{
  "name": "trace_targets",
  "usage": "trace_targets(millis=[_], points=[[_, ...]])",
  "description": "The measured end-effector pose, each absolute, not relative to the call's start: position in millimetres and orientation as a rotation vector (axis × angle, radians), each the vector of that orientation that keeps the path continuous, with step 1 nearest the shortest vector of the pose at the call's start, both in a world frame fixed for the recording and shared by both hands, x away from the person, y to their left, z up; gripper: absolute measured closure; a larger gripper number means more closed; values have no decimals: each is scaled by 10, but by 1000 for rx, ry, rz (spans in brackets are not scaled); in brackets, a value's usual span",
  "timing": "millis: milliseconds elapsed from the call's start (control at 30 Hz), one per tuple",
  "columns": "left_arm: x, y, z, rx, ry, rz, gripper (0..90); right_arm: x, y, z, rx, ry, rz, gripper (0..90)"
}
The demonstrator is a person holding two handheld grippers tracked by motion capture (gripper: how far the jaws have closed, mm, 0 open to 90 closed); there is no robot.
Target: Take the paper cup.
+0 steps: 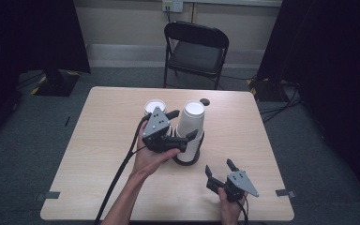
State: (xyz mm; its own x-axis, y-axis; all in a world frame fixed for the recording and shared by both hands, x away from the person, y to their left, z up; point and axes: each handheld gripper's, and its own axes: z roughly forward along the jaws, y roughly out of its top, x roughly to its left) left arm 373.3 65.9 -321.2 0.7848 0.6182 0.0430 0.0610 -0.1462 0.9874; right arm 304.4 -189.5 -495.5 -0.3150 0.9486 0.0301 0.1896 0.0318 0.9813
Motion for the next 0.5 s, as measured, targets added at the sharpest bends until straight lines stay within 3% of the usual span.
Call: trace_targets(millis=[167,500], points=[[3813,576,-3190,1669,564,594,165,3042,-1899,-4956,1181,1597,1350,156],[3981,411,-3149,1686,613,610,168,3038,-1903,-4957,1176,1598,1359,159]])
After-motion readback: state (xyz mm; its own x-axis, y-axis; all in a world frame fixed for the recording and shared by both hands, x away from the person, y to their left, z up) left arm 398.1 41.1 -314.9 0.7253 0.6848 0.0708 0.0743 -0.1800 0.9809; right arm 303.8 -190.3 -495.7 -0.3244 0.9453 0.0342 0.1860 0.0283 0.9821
